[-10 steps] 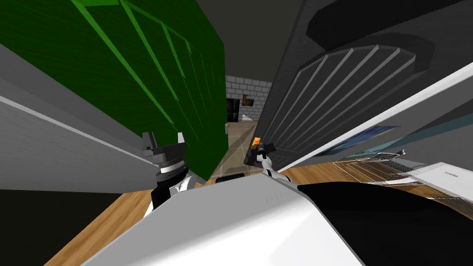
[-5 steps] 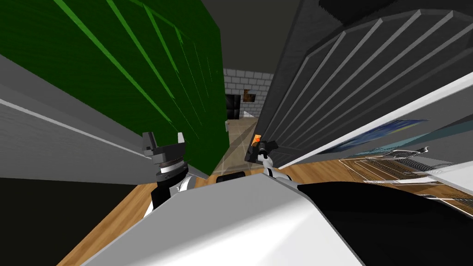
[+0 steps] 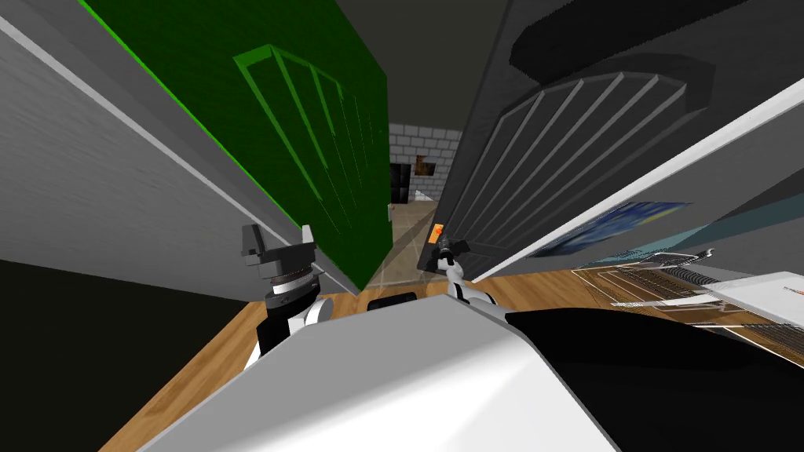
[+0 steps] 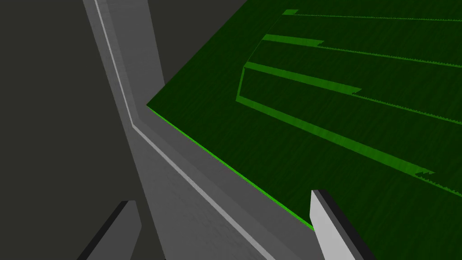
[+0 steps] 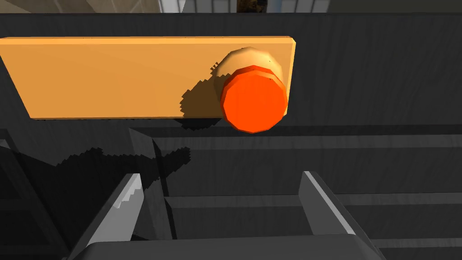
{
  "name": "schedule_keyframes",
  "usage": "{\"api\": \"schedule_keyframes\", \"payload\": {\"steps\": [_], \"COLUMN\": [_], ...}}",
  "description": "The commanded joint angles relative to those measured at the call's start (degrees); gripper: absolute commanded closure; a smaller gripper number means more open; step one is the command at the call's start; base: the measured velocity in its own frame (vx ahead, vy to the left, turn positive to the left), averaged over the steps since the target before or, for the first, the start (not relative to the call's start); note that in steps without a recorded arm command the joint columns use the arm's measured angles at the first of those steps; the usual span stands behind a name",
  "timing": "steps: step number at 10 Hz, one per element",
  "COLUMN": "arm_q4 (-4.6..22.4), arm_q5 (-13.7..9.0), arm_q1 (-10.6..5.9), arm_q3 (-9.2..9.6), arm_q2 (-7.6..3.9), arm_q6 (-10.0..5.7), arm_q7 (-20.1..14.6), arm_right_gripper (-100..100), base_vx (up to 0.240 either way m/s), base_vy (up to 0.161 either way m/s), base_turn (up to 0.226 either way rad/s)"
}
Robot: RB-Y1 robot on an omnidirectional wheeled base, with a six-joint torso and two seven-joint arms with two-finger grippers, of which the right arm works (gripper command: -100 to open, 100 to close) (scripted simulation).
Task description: Push the door open
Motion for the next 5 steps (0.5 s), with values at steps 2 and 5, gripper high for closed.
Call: {"api": "schedule_keyframes", "payload": {"steps": [2,5], "arm_q4": [-1.7,-2.4], "arm_q5": [0.6,1.2], "arm_q1": [-0.58,-1.56], "arm_q3": [0.82,1.62], "arm_q2": [-0.26,-0.77], "arm_q6": [1.11,1.62], "arm_q7": [-0.2,-0.2], "arm_right_gripper": [-100,-100], "base_vx": [-0.159,-0.159], "base_vy": [0.099,0.069], "base_turn": [0.021,0.019]}}
